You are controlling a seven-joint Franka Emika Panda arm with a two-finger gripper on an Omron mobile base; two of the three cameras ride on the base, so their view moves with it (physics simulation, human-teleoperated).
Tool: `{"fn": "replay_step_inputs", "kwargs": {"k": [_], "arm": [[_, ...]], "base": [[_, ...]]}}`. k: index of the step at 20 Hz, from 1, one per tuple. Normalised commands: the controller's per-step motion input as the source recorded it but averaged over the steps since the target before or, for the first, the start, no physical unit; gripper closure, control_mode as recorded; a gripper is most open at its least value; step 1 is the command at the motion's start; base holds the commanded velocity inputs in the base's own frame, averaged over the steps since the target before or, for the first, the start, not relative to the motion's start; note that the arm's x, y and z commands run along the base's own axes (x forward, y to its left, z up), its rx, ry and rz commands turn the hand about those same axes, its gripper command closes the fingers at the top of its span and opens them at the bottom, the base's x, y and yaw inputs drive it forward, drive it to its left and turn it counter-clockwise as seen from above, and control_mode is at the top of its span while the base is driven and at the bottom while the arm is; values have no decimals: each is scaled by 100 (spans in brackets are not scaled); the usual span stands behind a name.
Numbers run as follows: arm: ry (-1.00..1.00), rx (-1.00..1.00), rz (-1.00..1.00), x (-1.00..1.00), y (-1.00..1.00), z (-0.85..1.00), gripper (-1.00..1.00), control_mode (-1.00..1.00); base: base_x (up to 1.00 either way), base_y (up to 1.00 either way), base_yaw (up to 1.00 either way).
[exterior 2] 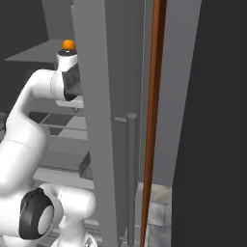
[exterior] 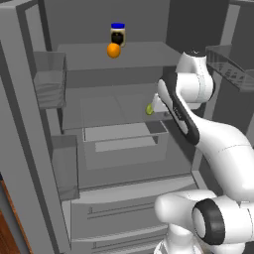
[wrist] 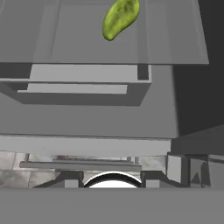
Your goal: Pick the mango and orange from the fridge and place them on the plate next to the blender to make a fruit smoothie.
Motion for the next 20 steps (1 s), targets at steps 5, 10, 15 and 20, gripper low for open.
{"fn": "replay_step_inputs", "kwargs": {"k": [5, 10, 15, 20], "arm": [[-6, 0, 1, -16, 7, 0, -100, -100], [-21, 0, 5, -48, 29, 0, -100, -100], [-31, 0, 4, -57, 36, 13, -100, -100], [-46, 0, 4, -64, 34, 33, -100, -100]], "base": [[0, 0, 0], [0, 0, 0], [0, 0, 0], [0, 0, 0]]}}
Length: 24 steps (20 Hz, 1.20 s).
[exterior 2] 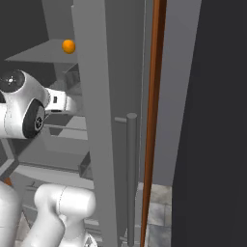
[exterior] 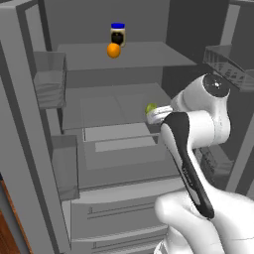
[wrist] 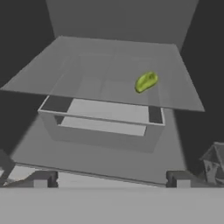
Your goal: Pick the mango and orange from the fridge and place them on the plate next to the blender to make a fruit smoothie.
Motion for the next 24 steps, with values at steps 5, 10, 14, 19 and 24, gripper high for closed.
{"fn": "replay_step_inputs", "kwargs": {"k": [5, 10, 14, 19, 24], "arm": [[-45, 0, 1, -42, 24, 64, -100, -100], [-31, 0, 0, -27, 16, 83, -100, -100], [-19, 0, 0, -6, 19, 99, -100, -100], [-3, 7, 0, 0, 11, 100, -100, -100], [7, 28, 10, 0, 0, 69, -100, -100]], "base": [[0, 0, 0], [0, 0, 0], [0, 0, 0], [0, 0, 0], [0, 0, 0]]}}
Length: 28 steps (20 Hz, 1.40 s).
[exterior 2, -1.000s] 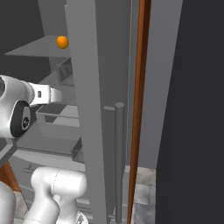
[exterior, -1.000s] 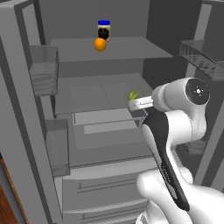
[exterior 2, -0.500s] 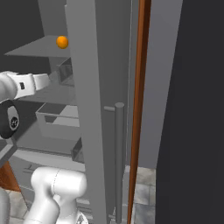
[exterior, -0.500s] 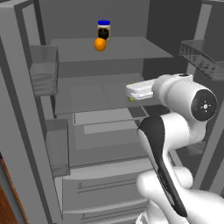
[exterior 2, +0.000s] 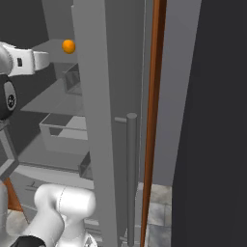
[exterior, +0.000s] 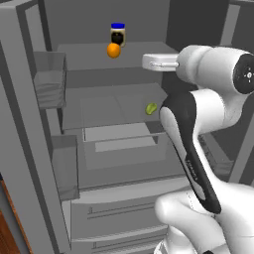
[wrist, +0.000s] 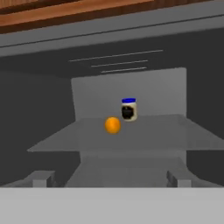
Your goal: Pick the mango and orange from the fridge and place them on the plate next to the blender to make a fruit smoothie.
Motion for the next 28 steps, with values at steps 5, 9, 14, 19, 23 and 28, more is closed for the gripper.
{"fn": "replay_step_inputs", "kwargs": {"k": [5, 9, 14, 19, 23, 28], "arm": [[7, 1, 2, 2, 4, -8, -100, -100], [19, 0, 0, 21, 18, -12, -100, -100], [6, -1, 0, 21, 6, -1, -100, -100], [4, -1, 0, 45, 4, -10, -100, -100], [5, 0, 0, 44, 1, -35, -100, -100], [2, 0, 0, 40, 11, -23, -100, -100]], "base": [[0, 0, 0], [0, 0, 0], [0, 0, 0], [0, 0, 0], [0, 0, 0], [0, 0, 0]]}}
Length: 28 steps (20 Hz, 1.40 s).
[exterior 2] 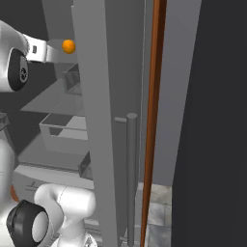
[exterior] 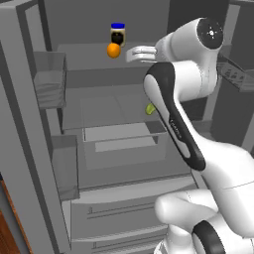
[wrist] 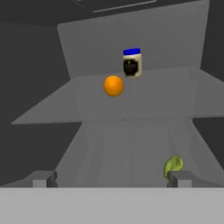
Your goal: Pick the mango and orange from the fridge and place them on the plate next to the blender to make a fruit smoothie.
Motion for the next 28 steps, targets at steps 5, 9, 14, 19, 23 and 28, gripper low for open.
{"fn": "replay_step_inputs", "kwargs": {"k": [5, 9, 14, 19, 23, 28], "arm": [[0, -1, 0, 40, 18, -11, -100, -100], [0, -1, 0, 37, 7, -1, -100, -100], [2, 0, 0, 33, 0, 0, -100, -100], [1, 0, 0, 39, 0, -1, -100, -100], [0, 0, -1, 48, 4, -14, -100, -100], [0, 0, -5, 50, 14, -12, -100, -100]], "base": [[0, 0, 0], [0, 0, 0], [0, 0, 0], [0, 0, 0], [0, 0, 0], [0, 0, 0]]}}
